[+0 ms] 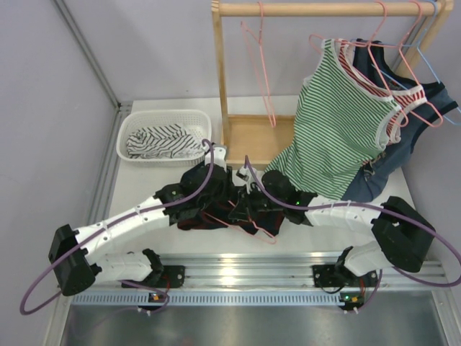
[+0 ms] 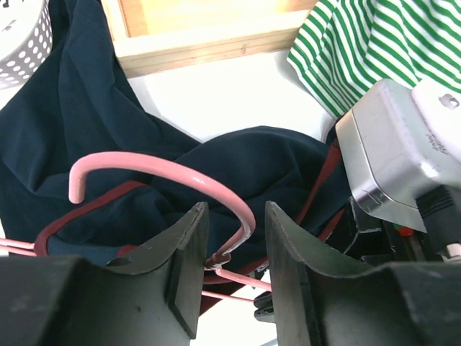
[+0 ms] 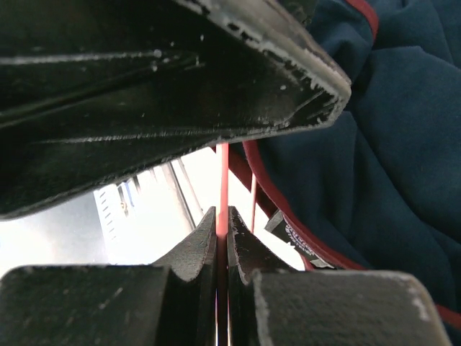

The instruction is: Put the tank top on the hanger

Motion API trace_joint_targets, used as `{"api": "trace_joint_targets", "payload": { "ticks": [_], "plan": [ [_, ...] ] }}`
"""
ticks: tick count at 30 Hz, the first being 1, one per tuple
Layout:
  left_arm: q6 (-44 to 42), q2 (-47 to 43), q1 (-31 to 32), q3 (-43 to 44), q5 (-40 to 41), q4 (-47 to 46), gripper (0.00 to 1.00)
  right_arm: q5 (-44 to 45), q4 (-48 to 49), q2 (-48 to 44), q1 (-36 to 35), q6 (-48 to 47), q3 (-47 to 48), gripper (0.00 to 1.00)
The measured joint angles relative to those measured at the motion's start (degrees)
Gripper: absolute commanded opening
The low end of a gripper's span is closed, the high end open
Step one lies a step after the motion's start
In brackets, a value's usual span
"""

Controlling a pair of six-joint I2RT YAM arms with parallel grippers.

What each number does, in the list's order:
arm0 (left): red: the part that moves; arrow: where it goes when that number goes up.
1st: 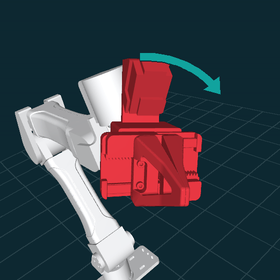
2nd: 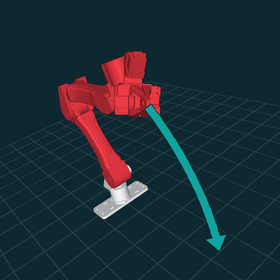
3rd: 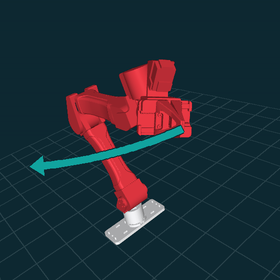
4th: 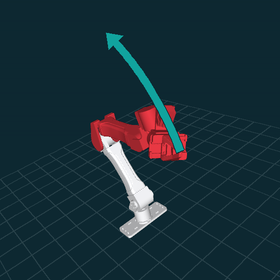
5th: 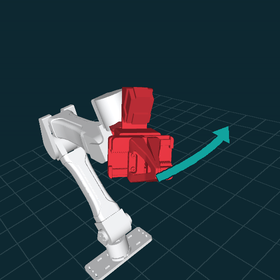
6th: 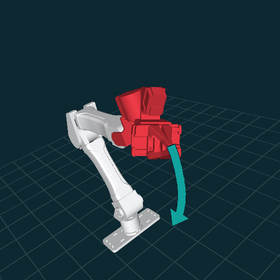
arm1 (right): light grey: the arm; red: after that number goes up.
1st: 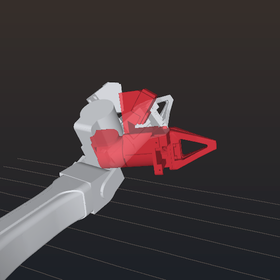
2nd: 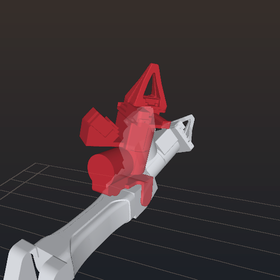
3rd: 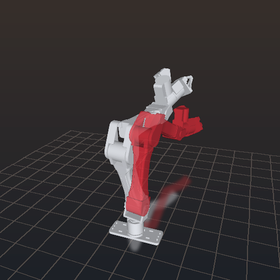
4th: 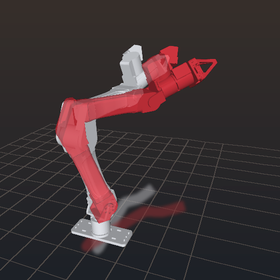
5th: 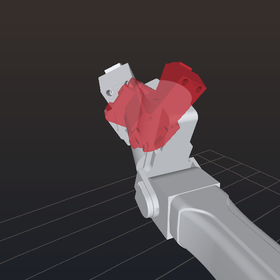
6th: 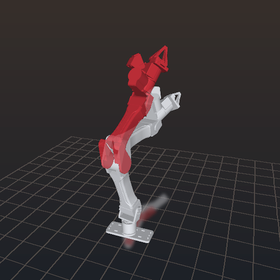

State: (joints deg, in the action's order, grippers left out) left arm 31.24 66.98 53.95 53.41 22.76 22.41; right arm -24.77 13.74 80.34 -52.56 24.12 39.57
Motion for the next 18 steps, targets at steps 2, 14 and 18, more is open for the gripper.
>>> {"api": "trace_joint_targets", "payload": {
  "ticks": [2, 14, 18],
  "plan": [
    [-0.2, 0.0, 0.0, -0.4, 0.0, -0.3, 0.35, 0.1, -0.2, 0.0, -0.1, -0.1, 0.0, 0.0],
    [-4.2, 0.7, -0.5, -1.5, 1.9, -0.2, 0.0, 2.2, -3.0, 0.0, -0.2, -0.2, 1.0, 0.28],
    [-4.5, 0.7, -0.2, -1.5, 1.5, -1.5, 0.0, 5.0, -5.2, -0.3, -0.3, -0.5, 2.4, 0.56]
  ]
}}
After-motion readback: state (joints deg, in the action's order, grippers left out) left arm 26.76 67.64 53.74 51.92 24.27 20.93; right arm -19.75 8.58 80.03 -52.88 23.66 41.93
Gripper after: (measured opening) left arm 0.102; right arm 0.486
